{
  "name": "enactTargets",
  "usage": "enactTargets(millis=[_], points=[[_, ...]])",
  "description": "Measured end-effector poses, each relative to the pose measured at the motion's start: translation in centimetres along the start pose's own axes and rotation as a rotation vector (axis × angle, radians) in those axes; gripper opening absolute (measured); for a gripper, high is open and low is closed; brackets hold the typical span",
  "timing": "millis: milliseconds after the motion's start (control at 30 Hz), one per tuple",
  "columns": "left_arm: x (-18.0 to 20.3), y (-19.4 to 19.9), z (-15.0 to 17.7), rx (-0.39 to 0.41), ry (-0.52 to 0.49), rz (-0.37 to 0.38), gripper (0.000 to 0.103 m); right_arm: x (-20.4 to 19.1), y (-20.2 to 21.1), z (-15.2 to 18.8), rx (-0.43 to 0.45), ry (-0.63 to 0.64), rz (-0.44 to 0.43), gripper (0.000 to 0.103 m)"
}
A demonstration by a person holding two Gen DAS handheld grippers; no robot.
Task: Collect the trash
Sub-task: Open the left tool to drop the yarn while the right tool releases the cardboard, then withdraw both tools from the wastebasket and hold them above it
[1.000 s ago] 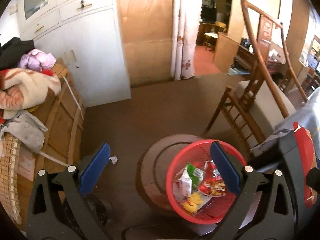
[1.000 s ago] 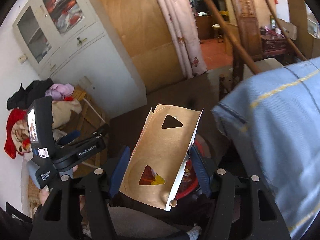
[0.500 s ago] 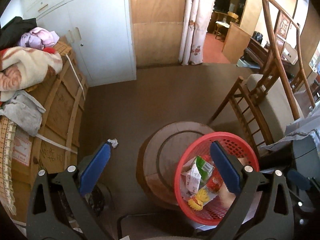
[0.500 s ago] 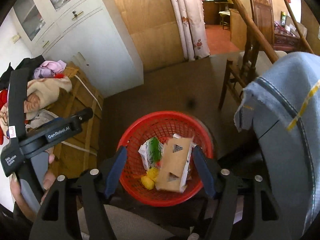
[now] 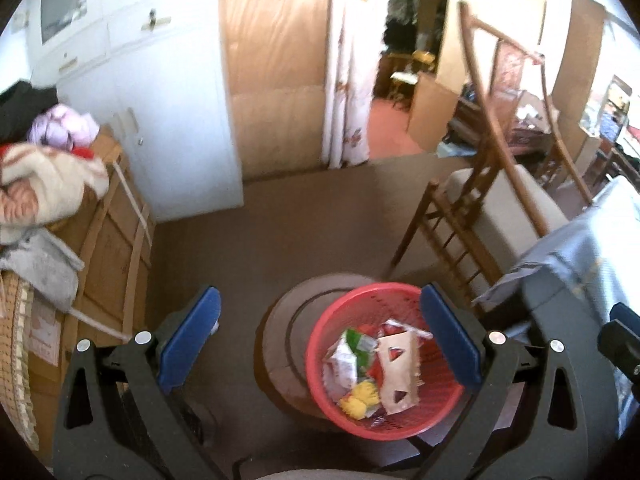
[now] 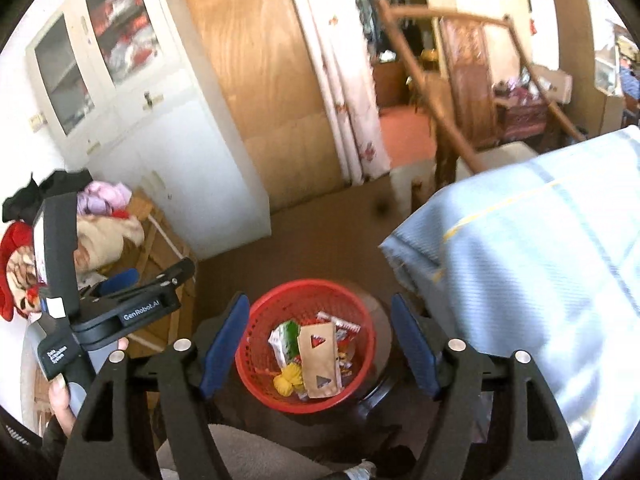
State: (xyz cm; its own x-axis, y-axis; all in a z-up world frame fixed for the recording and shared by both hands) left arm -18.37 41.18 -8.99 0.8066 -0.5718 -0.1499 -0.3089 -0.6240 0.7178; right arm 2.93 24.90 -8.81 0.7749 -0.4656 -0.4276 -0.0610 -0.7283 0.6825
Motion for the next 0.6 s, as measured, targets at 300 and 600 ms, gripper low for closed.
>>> enactTargets(millis=[300,600], points=[[5.1,9.3,-3.1,0.166,-0.096,0.062,0.096,3.0,11.2,0.9,0.229,-0.006,-0.036,0.079],[15.4,18.8,-4.5,0.38,-0.277,-0.063,0.096,11.0,20.4,1.3,0.413,-0.084,-0.092,0.09]])
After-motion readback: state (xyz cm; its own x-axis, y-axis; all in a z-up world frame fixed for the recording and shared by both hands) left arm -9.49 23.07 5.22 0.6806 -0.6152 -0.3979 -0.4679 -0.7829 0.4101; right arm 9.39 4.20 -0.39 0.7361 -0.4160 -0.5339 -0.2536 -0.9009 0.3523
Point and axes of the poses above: each gripper's, at about its wrist camera, not at the fingertips, and y roughly against the way its jaws point, x to its right, z to its underside, the point moved 3 cm from there along -y, roughly the way its jaws point, and after that the axes turned 15 degrees about -y, right-handed, at the moved point
